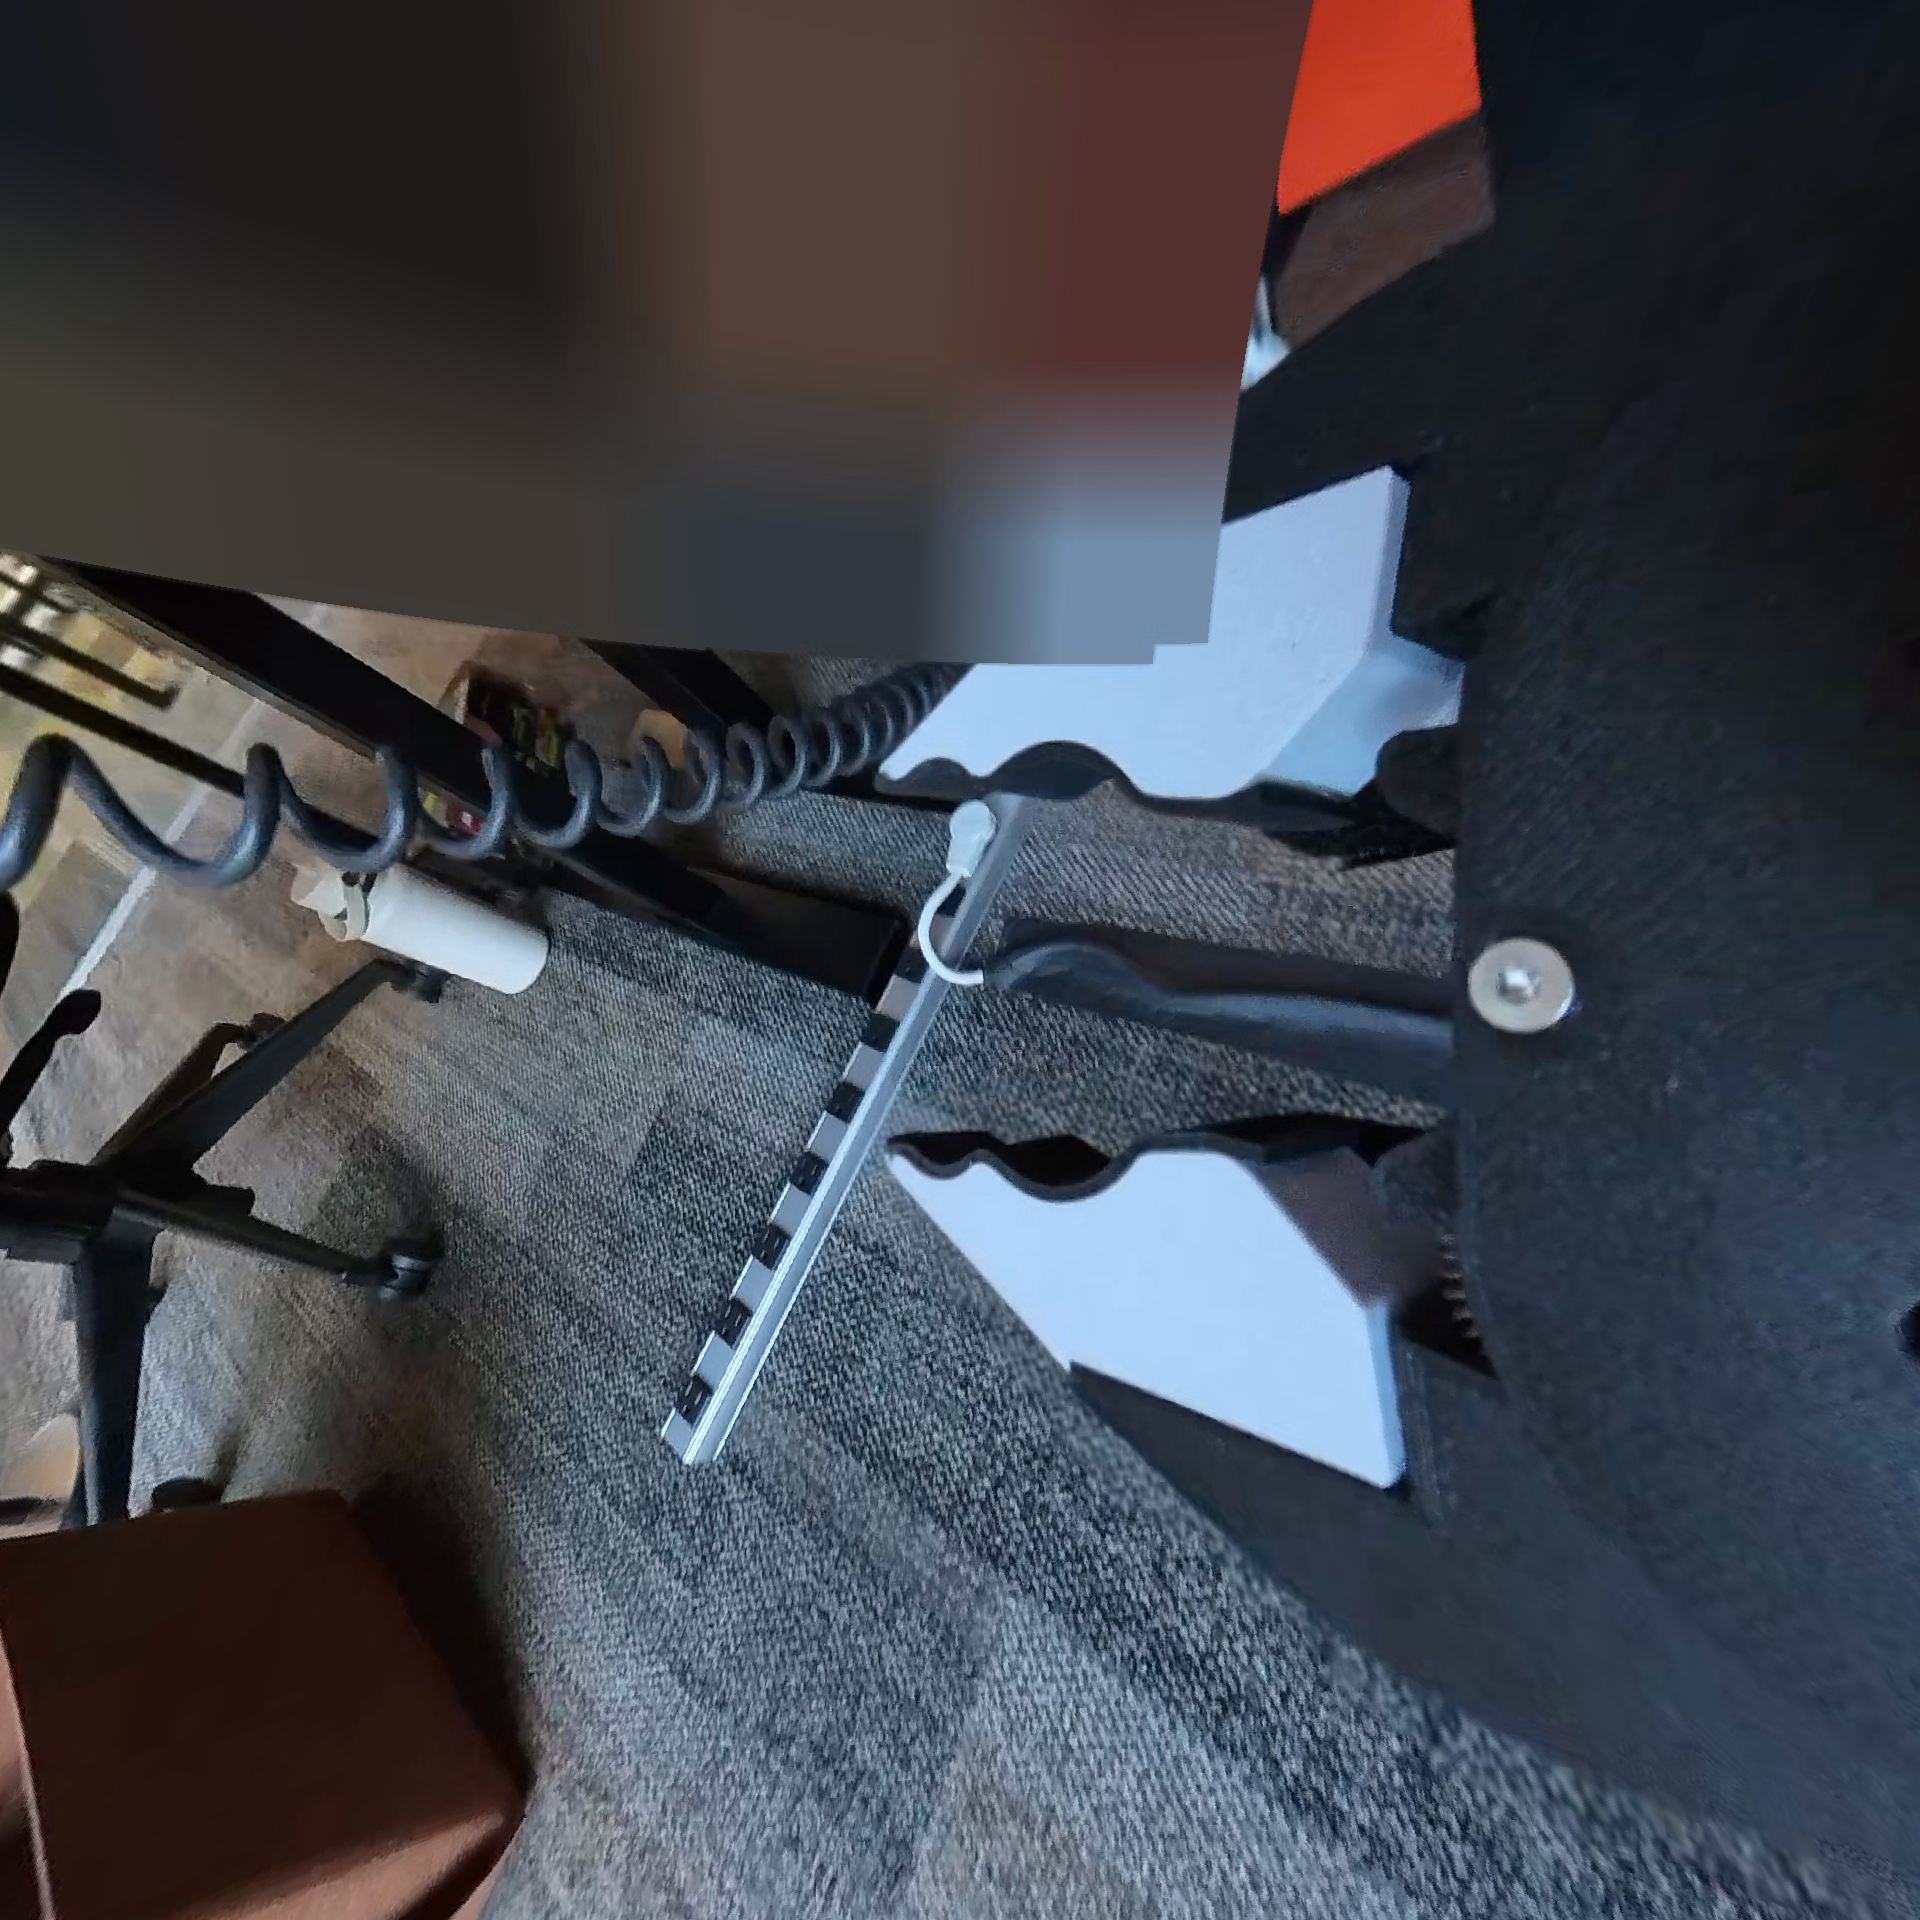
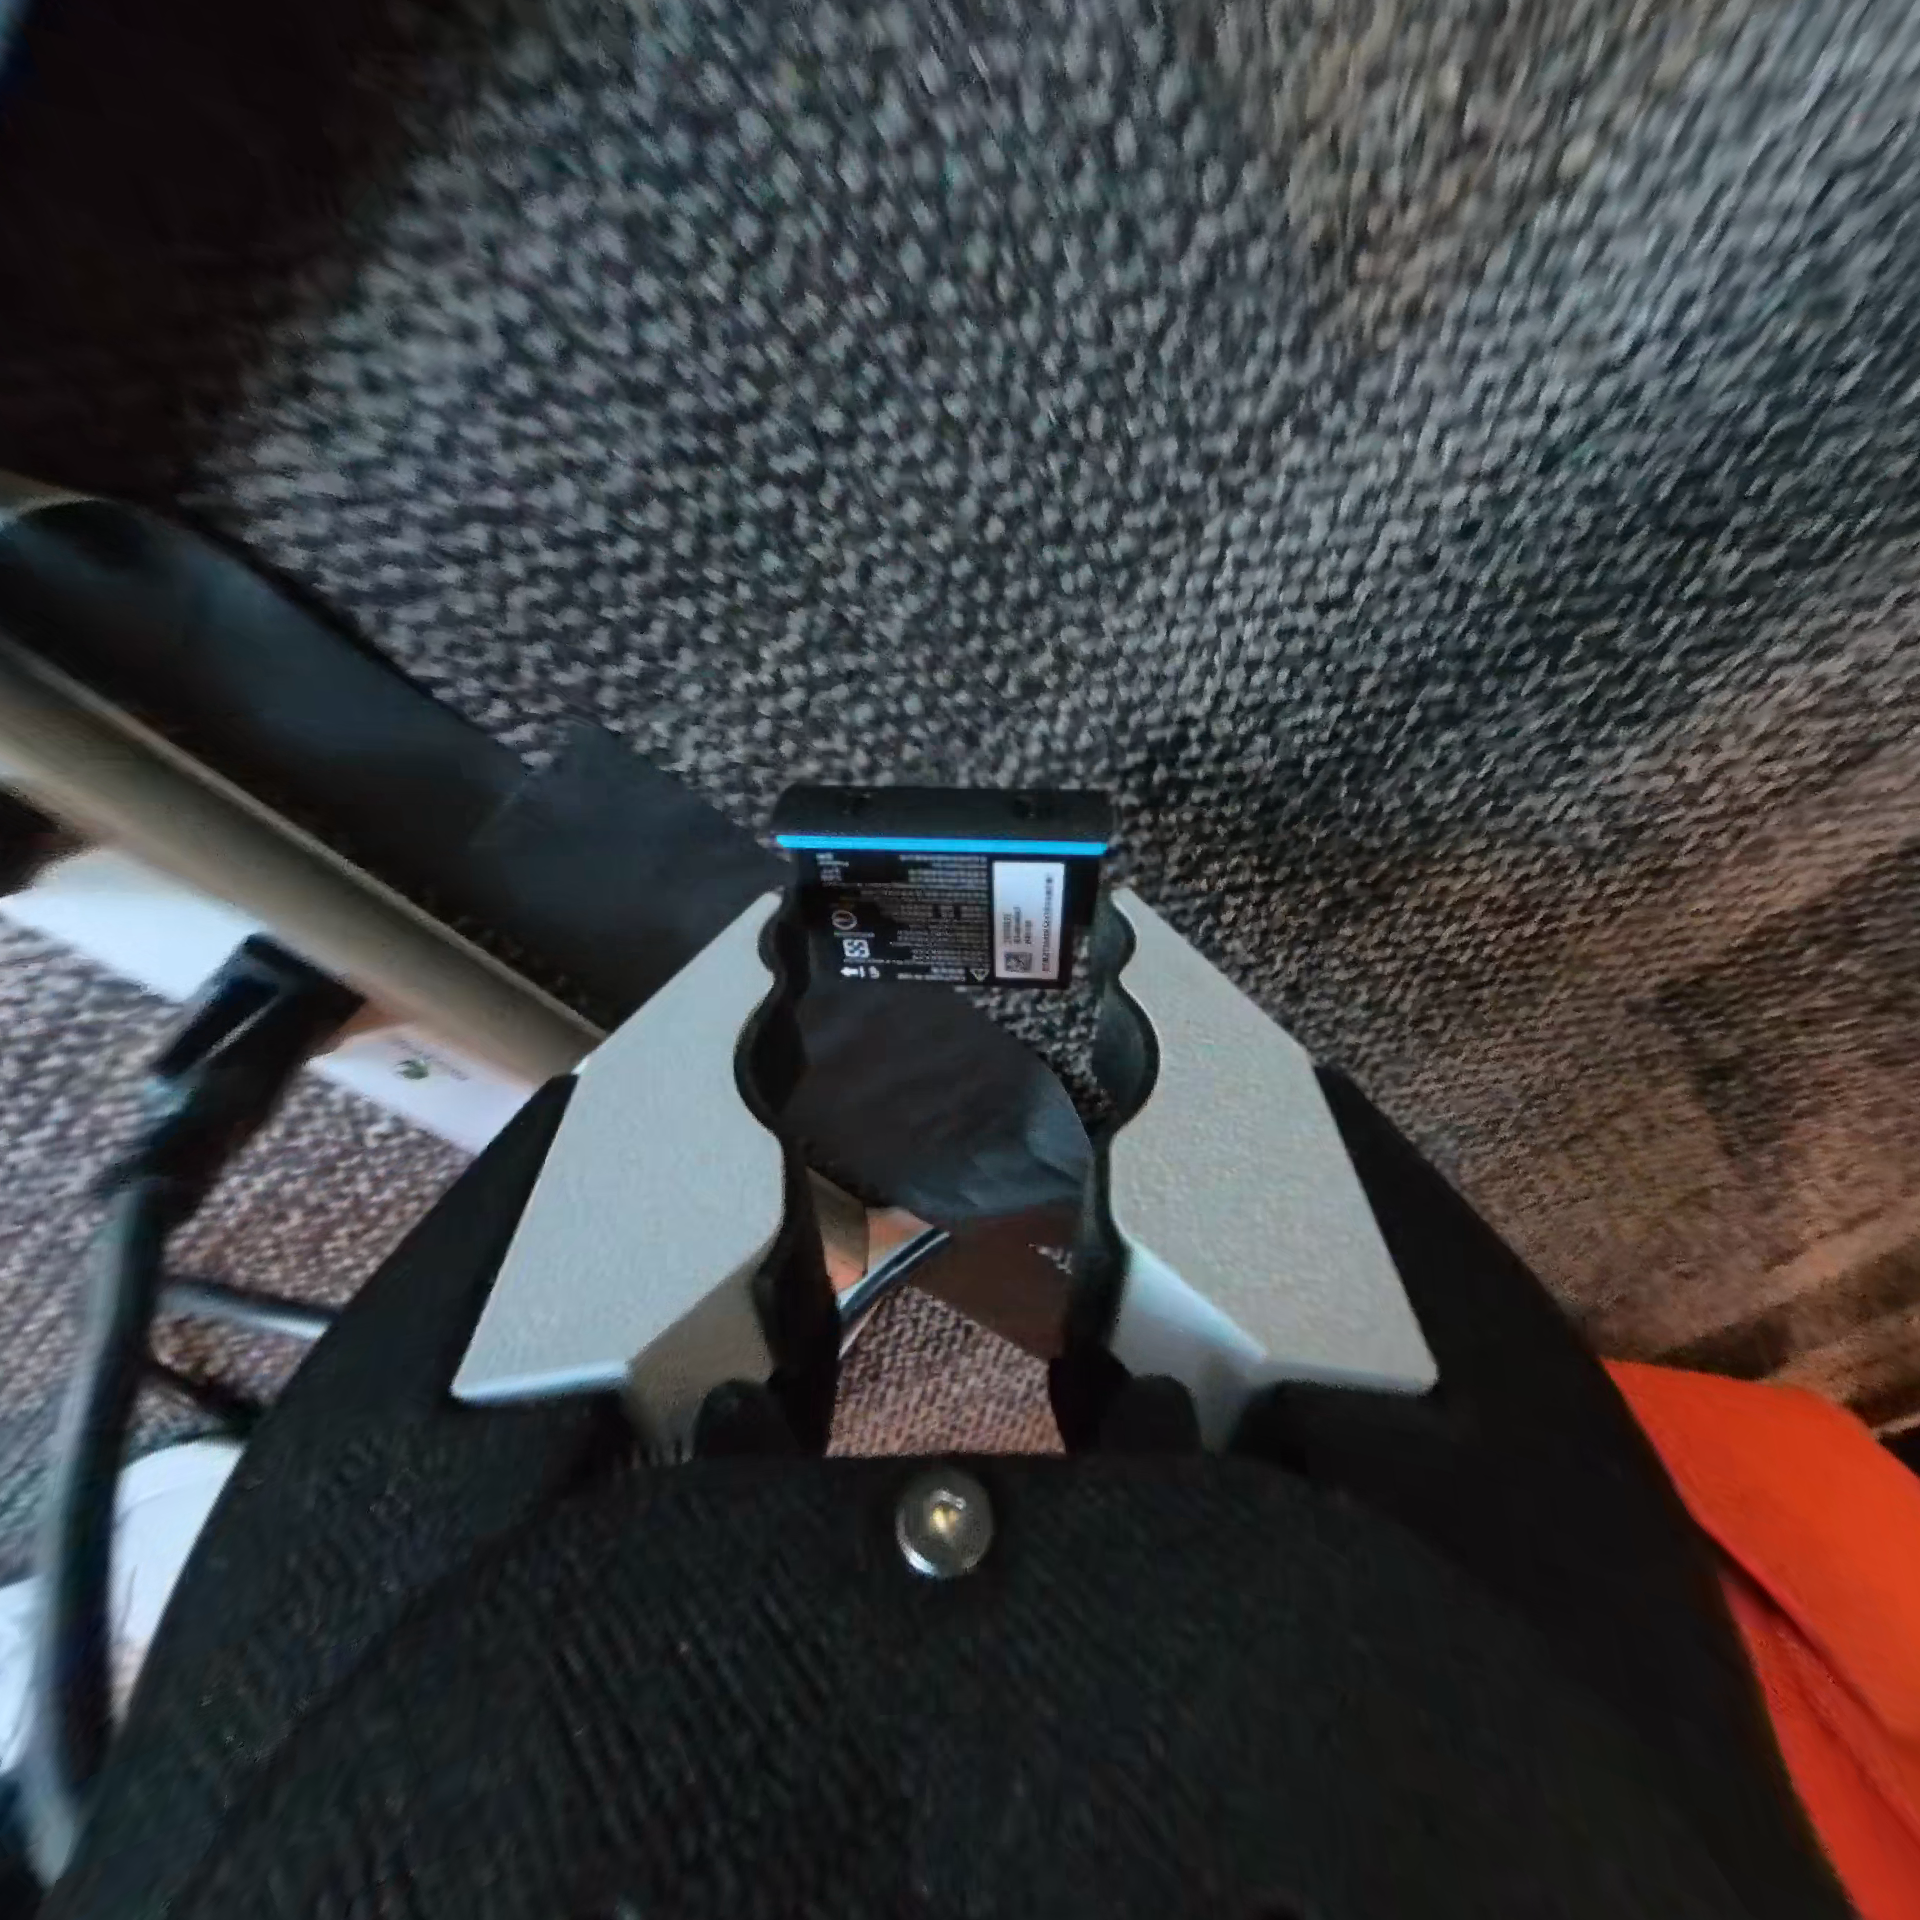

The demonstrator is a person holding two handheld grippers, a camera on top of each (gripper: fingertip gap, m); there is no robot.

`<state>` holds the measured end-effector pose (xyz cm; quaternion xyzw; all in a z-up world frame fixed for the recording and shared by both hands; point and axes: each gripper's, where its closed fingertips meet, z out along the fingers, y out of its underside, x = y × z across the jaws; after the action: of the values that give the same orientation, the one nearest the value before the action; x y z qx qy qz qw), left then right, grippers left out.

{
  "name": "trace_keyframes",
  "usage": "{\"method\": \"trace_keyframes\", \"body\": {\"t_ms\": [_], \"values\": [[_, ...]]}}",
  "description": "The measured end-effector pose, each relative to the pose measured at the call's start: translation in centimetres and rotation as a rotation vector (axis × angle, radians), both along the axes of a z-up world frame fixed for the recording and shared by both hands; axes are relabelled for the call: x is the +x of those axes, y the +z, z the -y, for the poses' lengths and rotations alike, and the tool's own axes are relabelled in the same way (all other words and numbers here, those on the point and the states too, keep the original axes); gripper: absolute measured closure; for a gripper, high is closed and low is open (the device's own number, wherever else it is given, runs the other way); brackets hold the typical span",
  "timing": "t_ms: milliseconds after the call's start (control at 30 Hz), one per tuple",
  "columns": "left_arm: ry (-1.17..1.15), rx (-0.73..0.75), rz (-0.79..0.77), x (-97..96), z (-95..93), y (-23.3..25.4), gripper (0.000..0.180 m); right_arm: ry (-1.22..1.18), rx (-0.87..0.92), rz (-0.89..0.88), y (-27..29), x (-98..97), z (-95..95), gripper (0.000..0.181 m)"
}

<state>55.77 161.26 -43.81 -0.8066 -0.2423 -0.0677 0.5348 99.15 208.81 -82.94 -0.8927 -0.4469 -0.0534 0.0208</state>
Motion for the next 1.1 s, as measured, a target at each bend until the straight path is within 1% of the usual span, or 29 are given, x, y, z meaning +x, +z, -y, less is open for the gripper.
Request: {"method": "trace_keyframes", "body": {"t_ms": [167,300,400,467,600,700,833,933,1000,1100], "values": [[-0.080,-0.039,-0.120,0.8,-0.7,1.2,0.113,0.113,0.013,-0.113,5.1,-6.2,2.8,0.127],[-0.129,-0.031,-0.218,1.7,-2.3,3.3,0.105,0.105,-0.050,-0.294,10.3,-13.0,7.5,0.127],[-0.191,-0.002,-0.211,2.4,-3.0,5.2,0.102,0.124,-0.152,-0.412,14.7,-17.7,12.7,0.127],[-0.236,0.047,-0.159,2.8,-3.2,6.9,0.103,0.139,-0.254,-0.490,18.0,-20.7,17.0,0.126],[-0.367,0.106,-0.064,4.1,-2.4,9.6,0.100,0.133,-0.570,-0.636,25.4,-26.1,27.5,0.127],[-0.477,0.141,-0.016,5.4,-0.9,11.4,0.098,0.147,-0.784,-0.700,31.1,-29.0,35.1,0.127],[-0.602,0.091,-0.045,6.1,1.5,12.4,0.101,0.094,-1.126,-0.791,40.0,-32.6,44.0,0.127],[-0.622,0.103,-0.055,5.2,2.2,14.6,0.102,0.005,-1.370,-0.872,46.9,-35.8,48.3,0.127],[-0.640,0.122,-0.054,4.8,2.1,16.3,0.102,-0.014,-1.459,-0.920,50.5,-37.7,49.9,0.127],[-0.671,0.120,-0.111,4.0,1.8,18.0,0.101,-0.017,-1.539,-0.975,54.7,-40.3,51.1,0.127]]}}
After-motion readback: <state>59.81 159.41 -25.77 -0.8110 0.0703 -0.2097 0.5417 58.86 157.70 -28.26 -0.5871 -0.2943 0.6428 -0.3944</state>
